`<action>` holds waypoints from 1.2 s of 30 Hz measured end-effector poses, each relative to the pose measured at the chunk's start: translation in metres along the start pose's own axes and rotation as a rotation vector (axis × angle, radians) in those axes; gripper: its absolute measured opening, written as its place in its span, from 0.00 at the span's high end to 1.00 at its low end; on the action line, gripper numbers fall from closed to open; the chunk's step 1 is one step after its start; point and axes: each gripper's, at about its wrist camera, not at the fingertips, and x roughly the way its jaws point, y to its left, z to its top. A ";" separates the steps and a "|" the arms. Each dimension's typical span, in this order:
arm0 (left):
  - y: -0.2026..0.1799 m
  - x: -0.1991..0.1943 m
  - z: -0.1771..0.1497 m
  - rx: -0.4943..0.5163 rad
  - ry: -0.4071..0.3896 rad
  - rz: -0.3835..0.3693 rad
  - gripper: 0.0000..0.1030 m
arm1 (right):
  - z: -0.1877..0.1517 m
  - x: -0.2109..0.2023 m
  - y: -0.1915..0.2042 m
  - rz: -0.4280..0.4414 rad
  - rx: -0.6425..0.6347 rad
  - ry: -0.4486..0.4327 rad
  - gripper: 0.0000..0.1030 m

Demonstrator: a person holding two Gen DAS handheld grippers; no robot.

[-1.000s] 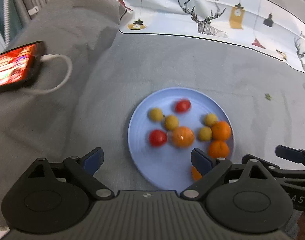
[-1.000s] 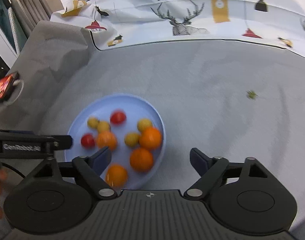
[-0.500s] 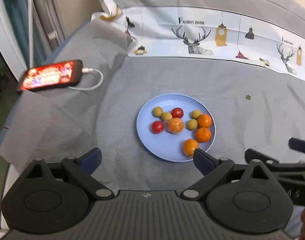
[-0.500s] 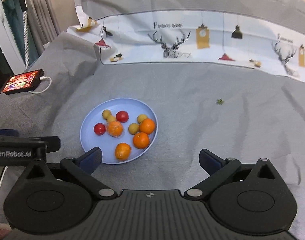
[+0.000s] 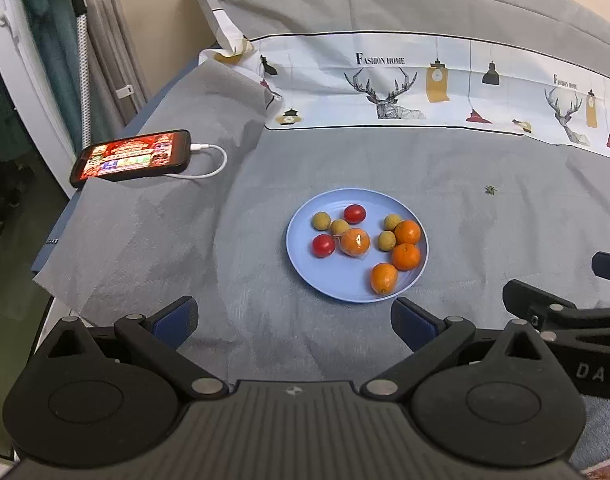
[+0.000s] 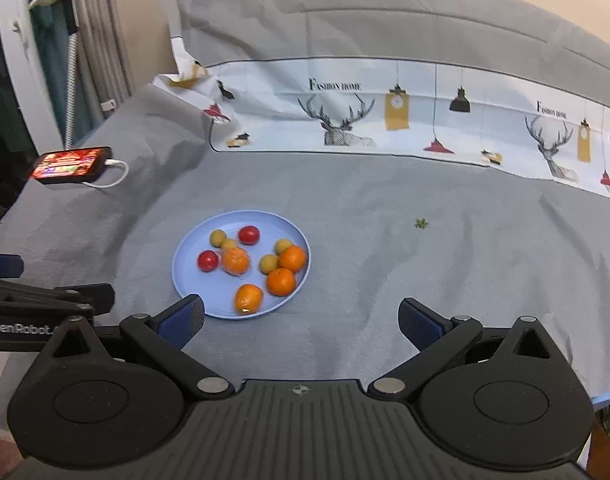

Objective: Organize fruits

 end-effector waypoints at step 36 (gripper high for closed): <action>0.006 0.011 0.006 -0.034 0.027 0.010 0.00 | -0.001 -0.003 0.010 -0.008 -0.071 -0.014 0.01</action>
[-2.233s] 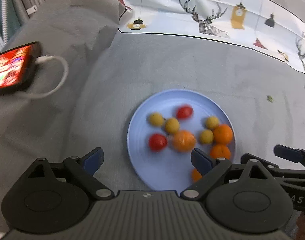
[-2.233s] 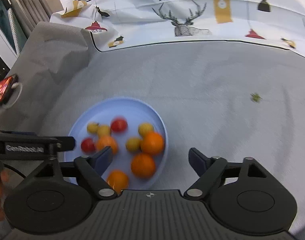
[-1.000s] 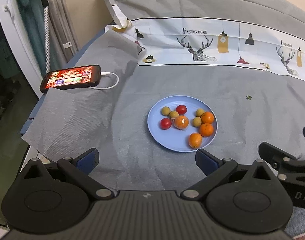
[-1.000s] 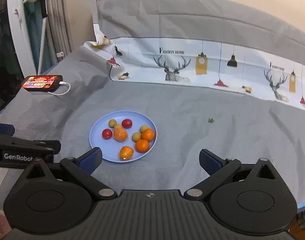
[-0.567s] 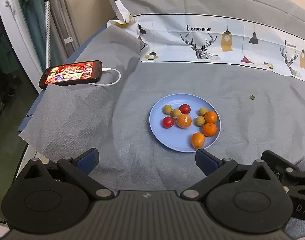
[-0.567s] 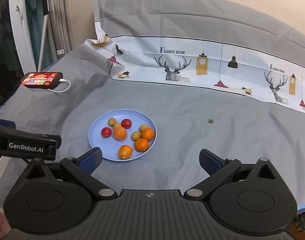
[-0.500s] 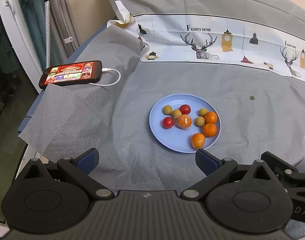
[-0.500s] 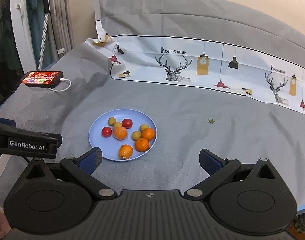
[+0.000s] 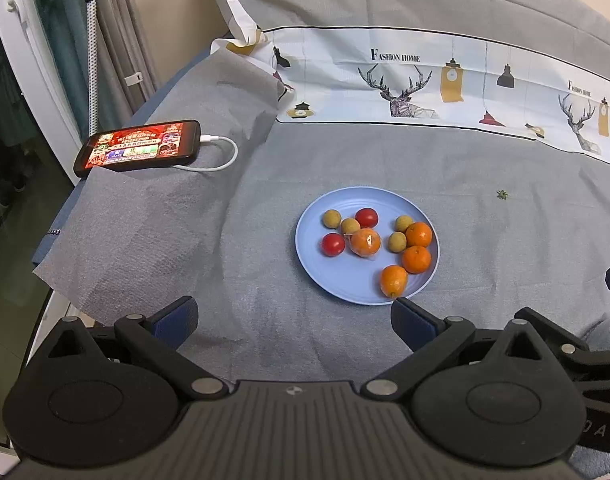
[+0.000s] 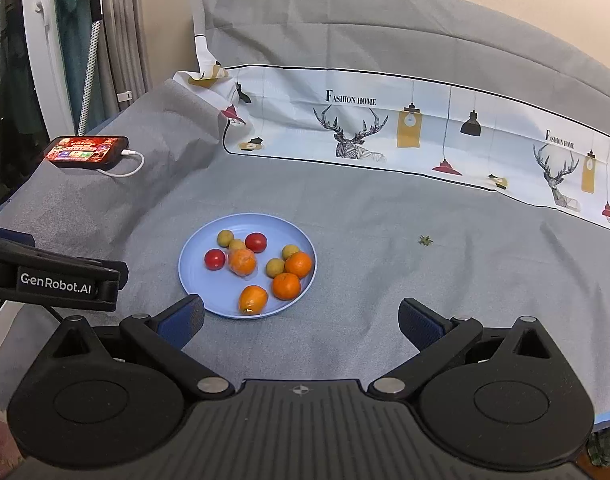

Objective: Organize fruits

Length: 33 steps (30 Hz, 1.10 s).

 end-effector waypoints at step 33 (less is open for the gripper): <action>-0.003 0.003 0.004 0.007 0.012 -0.005 0.00 | -0.003 0.003 0.001 -0.001 -0.006 0.004 0.01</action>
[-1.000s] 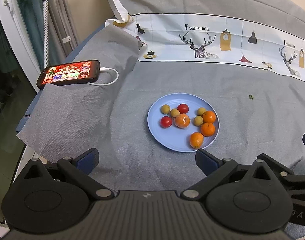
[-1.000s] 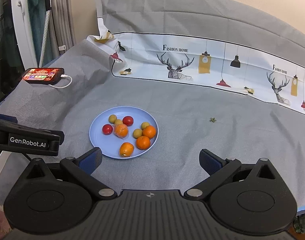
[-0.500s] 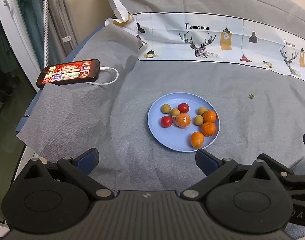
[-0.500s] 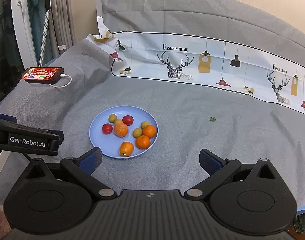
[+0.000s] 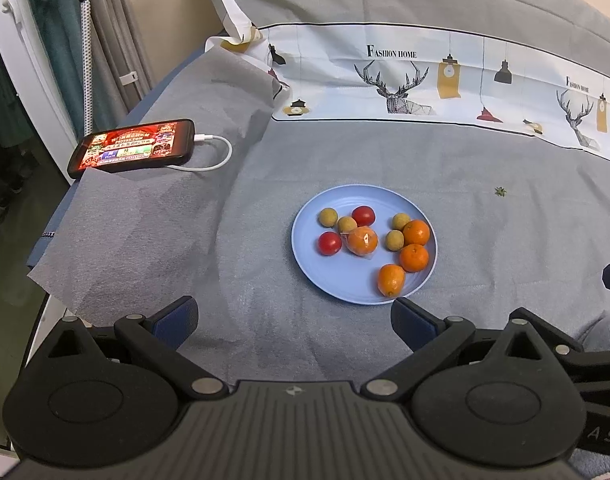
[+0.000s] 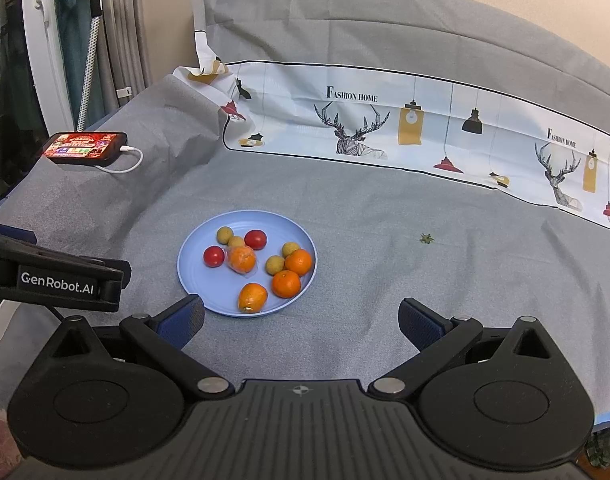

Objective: Organize fruits

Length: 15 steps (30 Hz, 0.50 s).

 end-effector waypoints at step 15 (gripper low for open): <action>-0.001 0.001 0.001 0.002 0.000 0.007 0.00 | 0.001 0.000 0.000 0.000 0.001 0.001 0.01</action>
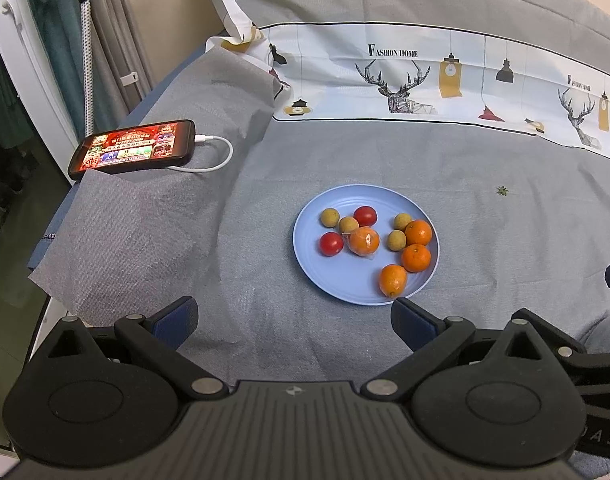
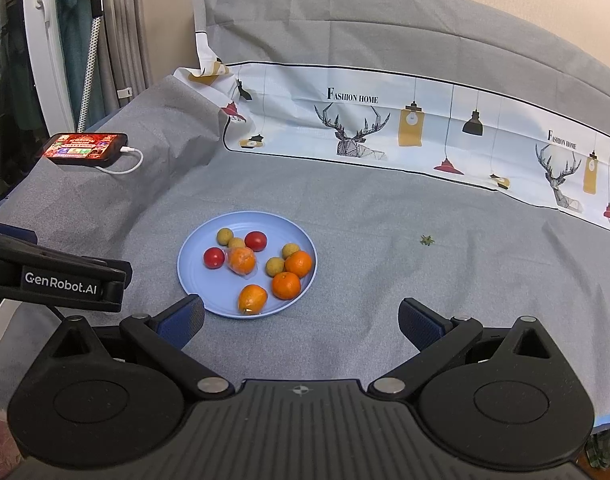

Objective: Organize fruits

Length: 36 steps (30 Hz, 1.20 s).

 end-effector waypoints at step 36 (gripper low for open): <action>-0.002 0.004 0.000 0.000 0.013 0.007 0.00 | 0.001 0.001 0.001 0.002 -0.003 0.002 0.01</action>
